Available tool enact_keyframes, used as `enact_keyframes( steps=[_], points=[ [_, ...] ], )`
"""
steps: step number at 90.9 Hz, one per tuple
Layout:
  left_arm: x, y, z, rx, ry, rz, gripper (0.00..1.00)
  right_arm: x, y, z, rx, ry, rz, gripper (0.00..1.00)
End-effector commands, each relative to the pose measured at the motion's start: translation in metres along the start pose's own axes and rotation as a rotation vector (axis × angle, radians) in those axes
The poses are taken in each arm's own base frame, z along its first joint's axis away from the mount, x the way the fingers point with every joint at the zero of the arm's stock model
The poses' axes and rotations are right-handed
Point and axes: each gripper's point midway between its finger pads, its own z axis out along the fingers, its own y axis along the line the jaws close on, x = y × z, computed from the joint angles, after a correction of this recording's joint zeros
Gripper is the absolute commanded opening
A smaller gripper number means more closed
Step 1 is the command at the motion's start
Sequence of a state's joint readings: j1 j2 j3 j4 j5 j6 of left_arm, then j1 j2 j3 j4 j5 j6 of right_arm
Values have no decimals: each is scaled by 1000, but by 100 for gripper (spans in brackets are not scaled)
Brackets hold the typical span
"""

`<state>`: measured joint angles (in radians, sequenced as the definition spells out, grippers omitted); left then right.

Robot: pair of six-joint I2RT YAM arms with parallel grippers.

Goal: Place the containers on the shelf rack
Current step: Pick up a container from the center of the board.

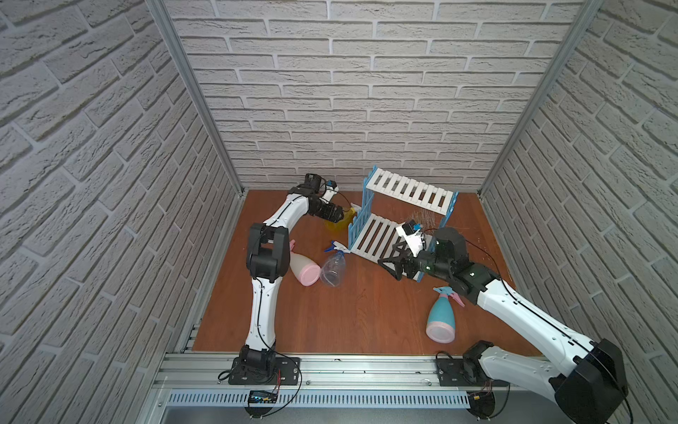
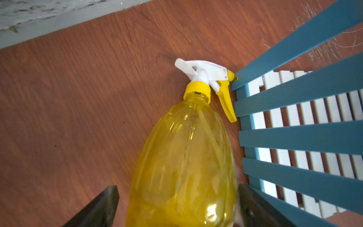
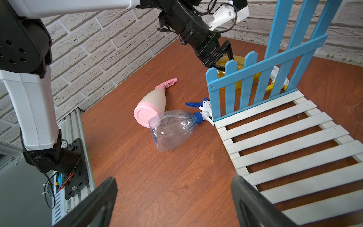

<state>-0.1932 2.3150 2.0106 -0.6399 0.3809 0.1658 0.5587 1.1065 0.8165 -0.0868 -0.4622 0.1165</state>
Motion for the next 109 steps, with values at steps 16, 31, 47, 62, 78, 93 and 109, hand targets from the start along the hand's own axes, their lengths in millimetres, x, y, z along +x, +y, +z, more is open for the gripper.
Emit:
enact_keyframes(
  steps=[16, 31, 47, 62, 78, 93, 109],
  points=[
    [13, -6, 15, 32, 52, 21, 98, -4, 3, 3, -8, -31, -13, 94],
    [18, -5, 22, 36, 76, 23, 98, -3, 2, 2, -1, -30, -14, 94],
    [20, -8, 29, 44, 97, 37, 98, -3, 2, 2, -3, -35, -12, 94],
    [20, -11, 31, 53, 106, 53, 98, -3, 2, 2, 0, -37, -10, 94],
    [22, -12, 31, 55, 115, 58, 95, -2, 1, 1, 5, -41, -10, 94],
    [22, -5, 24, 1, 122, 54, 91, -2, 0, -2, 19, -49, -12, 94],
    [10, 6, -1, -67, 36, -10, 84, -5, -1, -6, 33, -70, -13, 94]
  ],
)
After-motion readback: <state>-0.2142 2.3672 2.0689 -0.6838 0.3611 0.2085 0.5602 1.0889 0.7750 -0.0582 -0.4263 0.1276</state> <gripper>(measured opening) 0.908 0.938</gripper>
